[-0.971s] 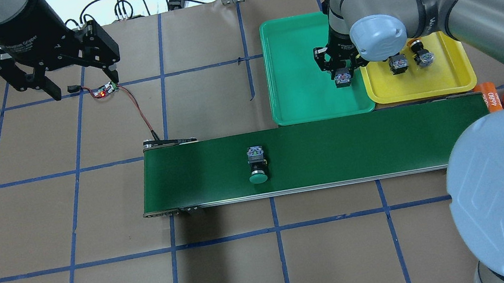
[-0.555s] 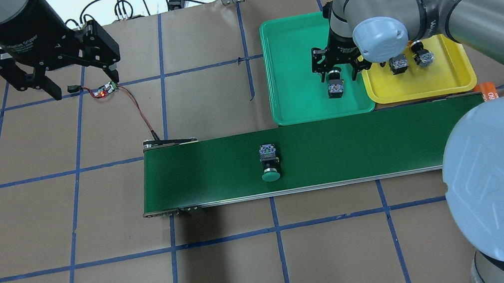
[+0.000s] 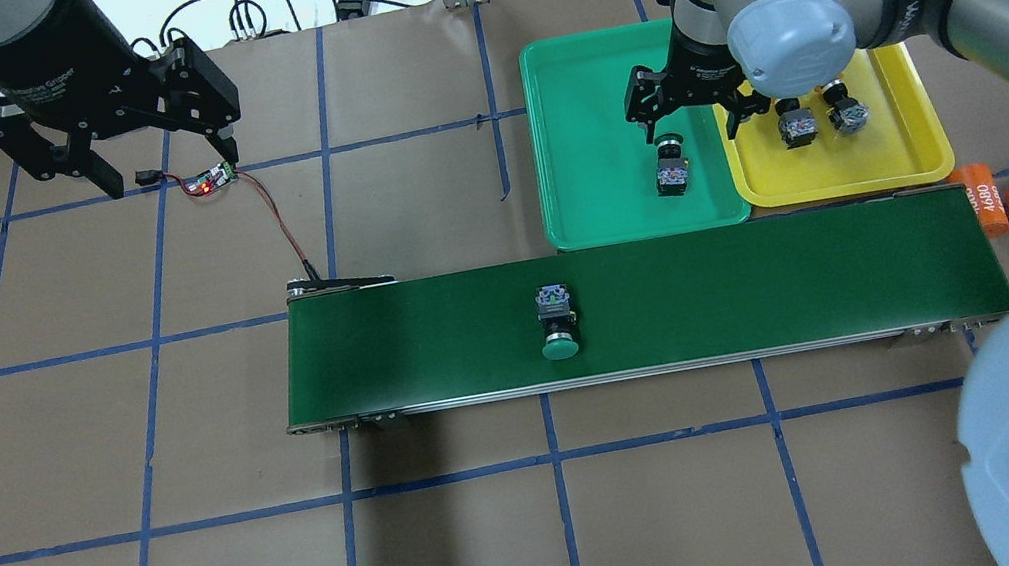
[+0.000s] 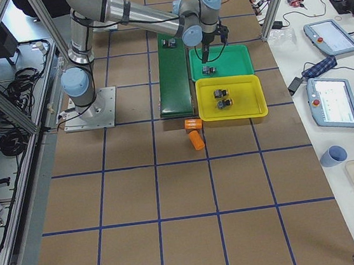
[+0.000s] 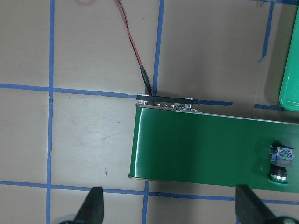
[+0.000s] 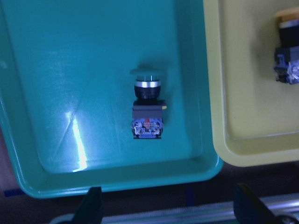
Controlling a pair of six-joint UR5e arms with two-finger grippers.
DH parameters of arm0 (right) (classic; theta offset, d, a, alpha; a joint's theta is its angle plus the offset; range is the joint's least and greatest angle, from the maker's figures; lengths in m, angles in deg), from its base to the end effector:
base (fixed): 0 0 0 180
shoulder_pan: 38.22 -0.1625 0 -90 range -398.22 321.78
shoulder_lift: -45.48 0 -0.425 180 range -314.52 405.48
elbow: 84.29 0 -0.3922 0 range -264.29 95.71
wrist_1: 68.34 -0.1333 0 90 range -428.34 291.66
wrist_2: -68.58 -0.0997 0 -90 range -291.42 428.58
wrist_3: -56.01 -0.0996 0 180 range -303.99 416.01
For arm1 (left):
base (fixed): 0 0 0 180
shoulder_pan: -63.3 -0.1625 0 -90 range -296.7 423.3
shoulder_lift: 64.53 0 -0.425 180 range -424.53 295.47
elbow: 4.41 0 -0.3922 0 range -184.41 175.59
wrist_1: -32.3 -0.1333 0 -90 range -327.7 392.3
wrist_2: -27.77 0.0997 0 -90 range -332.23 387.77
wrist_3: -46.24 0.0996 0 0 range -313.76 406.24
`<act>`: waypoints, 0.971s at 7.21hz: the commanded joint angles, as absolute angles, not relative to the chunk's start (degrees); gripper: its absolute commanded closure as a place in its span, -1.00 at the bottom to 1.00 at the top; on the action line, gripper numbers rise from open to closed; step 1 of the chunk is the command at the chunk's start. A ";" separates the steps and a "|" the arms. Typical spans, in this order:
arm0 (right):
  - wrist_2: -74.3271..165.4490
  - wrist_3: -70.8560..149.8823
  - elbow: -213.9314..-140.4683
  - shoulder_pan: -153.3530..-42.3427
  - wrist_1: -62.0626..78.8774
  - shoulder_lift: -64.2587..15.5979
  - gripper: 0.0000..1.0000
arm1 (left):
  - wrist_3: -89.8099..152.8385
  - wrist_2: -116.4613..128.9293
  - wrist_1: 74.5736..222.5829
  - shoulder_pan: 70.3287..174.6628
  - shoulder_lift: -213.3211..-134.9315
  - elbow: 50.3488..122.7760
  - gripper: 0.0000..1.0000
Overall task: Sort buttons by color to trays
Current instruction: 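Open the right gripper to release the green button in the tray, then move the right gripper to the second green button and grasp it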
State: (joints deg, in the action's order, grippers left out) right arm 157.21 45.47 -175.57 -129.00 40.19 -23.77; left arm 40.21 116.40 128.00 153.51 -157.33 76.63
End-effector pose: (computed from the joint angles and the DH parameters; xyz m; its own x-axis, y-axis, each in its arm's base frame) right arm 0.1439 -0.6057 0.3073 -0.9853 0.1706 -0.0123 0.1695 0.9834 0.0644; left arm -0.1376 -0.5107 0.5303 -0.9946 -0.1012 0.0246 -0.1014 0.9948 -0.0055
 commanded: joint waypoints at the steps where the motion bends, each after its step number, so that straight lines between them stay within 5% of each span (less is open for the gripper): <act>1: 157.44 45.47 -180.41 -129.00 34.68 -31.47 -1.00 | 40.18 116.01 128.01 153.48 -157.34 76.63 -1.00; 3: 157.27 44.85 -188.76 -129.10 34.49 -39.48 -1.00 | 40.18 116.01 128.01 153.56 -157.34 76.63 -1.00; 7: 149.98 44.50 -191.96 -131.91 36.86 -38.29 -1.00 | 40.18 116.01 127.92 153.56 -157.43 76.72 -1.00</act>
State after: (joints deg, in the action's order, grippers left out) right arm 152.07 44.60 -191.54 -131.16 35.90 -39.10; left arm 40.18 116.07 127.99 153.50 -157.26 76.64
